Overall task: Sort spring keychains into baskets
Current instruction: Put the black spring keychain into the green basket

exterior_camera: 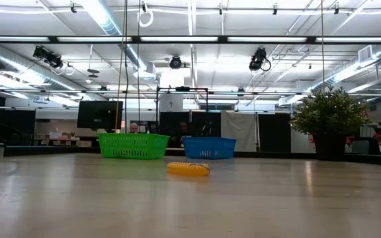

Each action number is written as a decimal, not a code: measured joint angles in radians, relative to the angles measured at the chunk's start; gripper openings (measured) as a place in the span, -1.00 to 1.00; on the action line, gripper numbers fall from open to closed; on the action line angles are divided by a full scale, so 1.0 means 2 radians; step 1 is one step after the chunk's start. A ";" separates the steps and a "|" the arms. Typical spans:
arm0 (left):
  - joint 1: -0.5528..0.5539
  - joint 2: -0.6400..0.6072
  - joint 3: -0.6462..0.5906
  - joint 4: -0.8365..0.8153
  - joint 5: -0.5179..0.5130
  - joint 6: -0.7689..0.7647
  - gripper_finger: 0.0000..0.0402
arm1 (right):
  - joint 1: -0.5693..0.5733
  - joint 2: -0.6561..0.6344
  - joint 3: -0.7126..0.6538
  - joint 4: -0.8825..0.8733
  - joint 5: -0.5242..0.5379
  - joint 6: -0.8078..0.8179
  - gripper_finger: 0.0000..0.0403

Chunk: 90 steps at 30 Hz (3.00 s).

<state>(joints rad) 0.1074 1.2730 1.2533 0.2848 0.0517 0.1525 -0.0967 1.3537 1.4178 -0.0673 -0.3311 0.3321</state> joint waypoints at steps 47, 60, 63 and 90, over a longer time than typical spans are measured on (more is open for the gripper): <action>-0.018 -0.135 0.000 -0.271 -0.160 0.015 -0.92 | -0.036 -0.073 0.000 -0.124 -0.015 -0.015 0.13; -0.041 -0.173 0.001 -0.224 -0.418 -0.029 -0.91 | -0.040 -0.063 0.000 -0.086 0.004 -0.015 0.09; -0.018 -0.165 0.001 -0.220 -0.421 -0.037 -0.92 | -0.043 -0.063 0.000 -0.080 0.004 -0.013 0.09; 0.252 0.076 0.303 -0.629 -0.204 -0.269 -0.92 | -0.046 -0.063 0.000 -0.094 -0.001 0.000 0.09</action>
<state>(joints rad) 0.6122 1.4258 1.8589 -0.9737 -0.3561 -0.3848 -0.1883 1.2278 1.4181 -0.2554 -0.3328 0.3325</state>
